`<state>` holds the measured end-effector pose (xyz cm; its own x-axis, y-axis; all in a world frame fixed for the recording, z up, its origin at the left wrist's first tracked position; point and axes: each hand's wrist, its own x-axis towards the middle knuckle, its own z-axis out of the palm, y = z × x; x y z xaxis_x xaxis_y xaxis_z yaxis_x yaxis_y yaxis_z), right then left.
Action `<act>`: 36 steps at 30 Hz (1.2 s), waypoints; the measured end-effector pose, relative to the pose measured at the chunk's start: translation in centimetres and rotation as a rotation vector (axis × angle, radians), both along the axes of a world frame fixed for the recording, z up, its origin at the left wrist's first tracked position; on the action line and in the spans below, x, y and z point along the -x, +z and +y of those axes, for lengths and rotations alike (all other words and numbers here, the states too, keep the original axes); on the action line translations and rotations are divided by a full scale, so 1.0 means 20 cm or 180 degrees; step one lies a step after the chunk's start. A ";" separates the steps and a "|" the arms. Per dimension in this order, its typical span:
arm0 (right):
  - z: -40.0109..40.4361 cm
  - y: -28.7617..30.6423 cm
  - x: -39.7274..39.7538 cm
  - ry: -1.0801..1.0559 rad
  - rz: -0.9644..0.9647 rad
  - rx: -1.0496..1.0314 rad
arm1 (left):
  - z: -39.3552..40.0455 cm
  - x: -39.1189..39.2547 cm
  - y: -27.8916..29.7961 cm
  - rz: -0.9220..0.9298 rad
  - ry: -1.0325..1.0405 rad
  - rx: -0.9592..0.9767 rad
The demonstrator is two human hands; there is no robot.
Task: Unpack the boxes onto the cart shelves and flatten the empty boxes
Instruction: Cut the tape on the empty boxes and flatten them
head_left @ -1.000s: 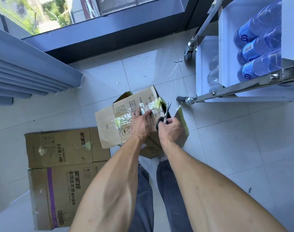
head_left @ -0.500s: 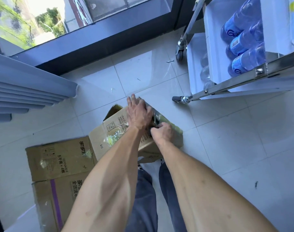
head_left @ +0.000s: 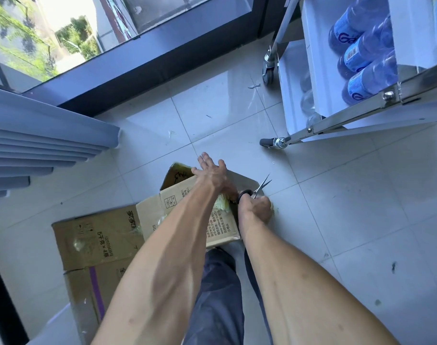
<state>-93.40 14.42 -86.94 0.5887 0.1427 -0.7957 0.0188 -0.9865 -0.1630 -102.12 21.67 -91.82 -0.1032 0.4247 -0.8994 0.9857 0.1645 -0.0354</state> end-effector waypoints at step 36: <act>-0.25 0.15 0.55 0.2774 -0.0157 0.0263 | -0.43 0.94 0.39 0.0500 0.4033 -0.1673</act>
<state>-104.32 9.49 -83.96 0.3309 0.5007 -0.7999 0.7764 -0.6262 -0.0708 -121.00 13.02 -83.95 -0.7548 0.2481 -0.6072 0.1457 0.9660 0.2135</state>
